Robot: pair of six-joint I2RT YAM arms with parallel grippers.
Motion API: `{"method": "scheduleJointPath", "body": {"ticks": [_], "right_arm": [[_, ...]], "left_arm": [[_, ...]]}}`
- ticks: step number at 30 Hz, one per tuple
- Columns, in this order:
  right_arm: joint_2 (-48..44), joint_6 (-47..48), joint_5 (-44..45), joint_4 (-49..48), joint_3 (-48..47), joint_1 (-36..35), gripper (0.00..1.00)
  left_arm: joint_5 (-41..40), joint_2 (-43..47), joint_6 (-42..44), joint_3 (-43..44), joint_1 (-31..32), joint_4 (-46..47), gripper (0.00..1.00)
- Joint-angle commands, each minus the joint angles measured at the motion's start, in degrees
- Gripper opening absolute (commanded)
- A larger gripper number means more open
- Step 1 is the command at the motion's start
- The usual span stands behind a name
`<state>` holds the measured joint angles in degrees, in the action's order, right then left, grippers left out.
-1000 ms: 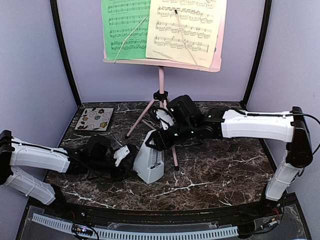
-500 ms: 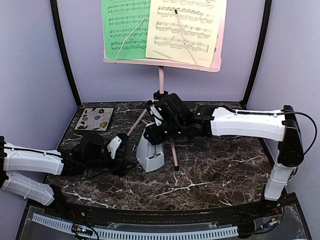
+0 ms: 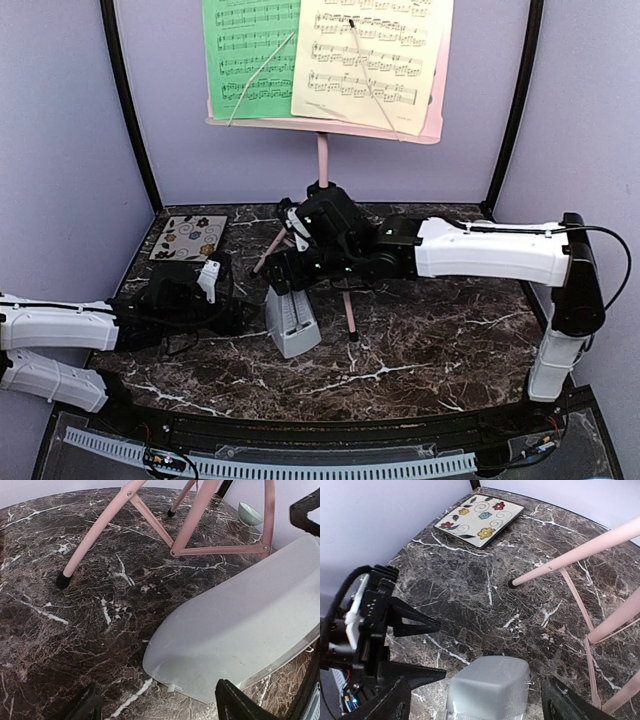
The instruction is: Set up the instrument practice props
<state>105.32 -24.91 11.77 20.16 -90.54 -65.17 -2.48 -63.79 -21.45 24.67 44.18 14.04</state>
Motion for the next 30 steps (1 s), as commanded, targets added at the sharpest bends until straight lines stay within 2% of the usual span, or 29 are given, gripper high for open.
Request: {"method": "scheduleJointPath", "body": {"ticks": [1,3,5,7,10,16,22,30], "right_arm": [[-7.73,-1.02,-5.99,-5.02,4.68,2.28,0.92],[-11.34,-0.63,-8.33,-5.78,8.78,4.12,0.90],[-15.14,0.66,-10.67,-7.28,13.77,6.28,0.83],[-17.31,2.42,-11.60,-7.08,17.29,8.25,0.72],[-17.55,6.60,-10.51,-5.78,19.15,9.21,0.50],[-12.67,10.27,-12.04,-7.81,18.17,9.15,0.26],[-6.17,12.36,-9.56,-7.73,16.67,8.35,0.17],[-3.20,13.08,-12.63,-14.70,19.22,6.10,0.15]], "left_arm": [[-0.26,2.66,-2.79,-1.48,-1.12,-0.53,0.80],[-0.29,3.76,-3.76,-1.82,-1.56,-1.28,0.79],[0.18,4.96,-4.91,-2.43,-1.99,-1.53,0.77],[0.62,5.94,-5.99,-2.91,-2.38,-1.76,0.73],[2.17,6.10,-6.93,-2.72,-2.68,-2.56,0.67],[3.73,3.24,-12.00,-1.50,-3.07,-3.98,0.55],[5.12,0.34,-16.94,0.47,-3.62,-5.39,0.51],[4.21,0.05,-19.33,2.24,-4.54,-7.98,0.51]]}}
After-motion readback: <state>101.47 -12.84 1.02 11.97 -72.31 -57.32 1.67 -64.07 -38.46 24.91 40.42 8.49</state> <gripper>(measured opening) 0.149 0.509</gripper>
